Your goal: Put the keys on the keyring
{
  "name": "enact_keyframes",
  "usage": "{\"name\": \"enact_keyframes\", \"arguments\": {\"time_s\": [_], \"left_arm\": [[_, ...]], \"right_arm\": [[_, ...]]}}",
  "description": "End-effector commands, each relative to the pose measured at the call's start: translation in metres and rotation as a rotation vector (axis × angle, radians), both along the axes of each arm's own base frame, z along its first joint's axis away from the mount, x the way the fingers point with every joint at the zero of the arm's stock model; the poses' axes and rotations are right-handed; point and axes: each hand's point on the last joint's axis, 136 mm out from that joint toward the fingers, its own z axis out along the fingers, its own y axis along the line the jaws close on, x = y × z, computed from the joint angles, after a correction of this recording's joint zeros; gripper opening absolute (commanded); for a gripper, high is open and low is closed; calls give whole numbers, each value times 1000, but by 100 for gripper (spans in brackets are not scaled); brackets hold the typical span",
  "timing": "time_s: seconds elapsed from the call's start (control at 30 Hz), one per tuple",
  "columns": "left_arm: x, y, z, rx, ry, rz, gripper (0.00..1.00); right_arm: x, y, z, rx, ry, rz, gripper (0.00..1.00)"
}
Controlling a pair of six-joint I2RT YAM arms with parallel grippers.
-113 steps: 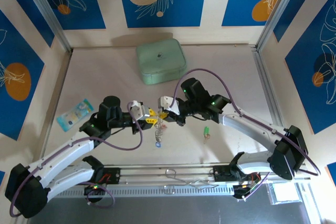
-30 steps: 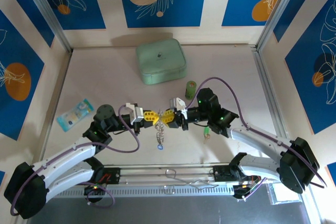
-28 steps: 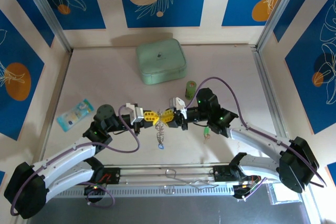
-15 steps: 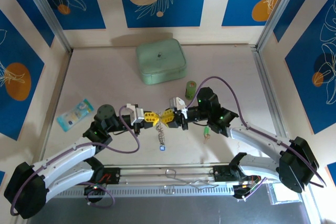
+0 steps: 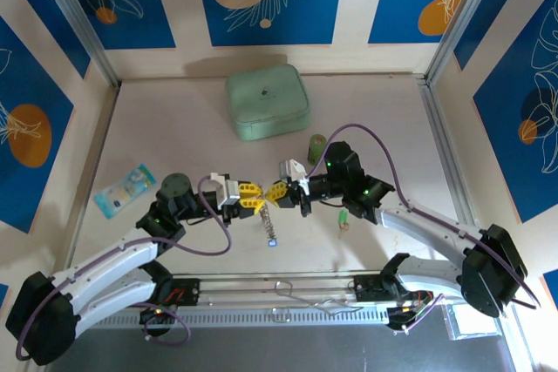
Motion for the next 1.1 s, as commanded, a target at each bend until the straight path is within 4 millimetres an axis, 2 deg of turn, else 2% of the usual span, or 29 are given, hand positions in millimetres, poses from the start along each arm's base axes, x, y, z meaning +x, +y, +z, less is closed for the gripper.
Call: {"name": "enact_keyframes", "arguments": {"time_s": [0.0, 0.07, 0.17, 0.43, 0.67, 0.8, 0.97, 1.07], "left_arm": [[-1, 2, 6, 54, -29, 14, 31], [-2, 3, -5, 132, 7, 9, 29], [-3, 4, -10, 187, 35, -3, 24], [1, 0, -10, 224, 27, -19, 19], [-1, -5, -5, 198, 21, -45, 19], [-3, -5, -7, 199, 29, -55, 13], [-3, -5, -11, 223, 37, -65, 0], [-4, -3, -12, 239, 24, -61, 0]], "right_arm": [[1, -5, 7, -57, -91, -2, 0], [1, -9, 5, -101, -102, 8, 0], [-1, -12, 4, -161, -107, 24, 0], [-2, -13, 6, -253, -161, 30, 0], [-2, -8, -5, -361, -210, 36, 0], [-4, 1, -4, -367, -215, 53, 0], [-7, 9, 1, -358, -226, 72, 0], [-8, 8, 5, -344, -220, 71, 0]]}}
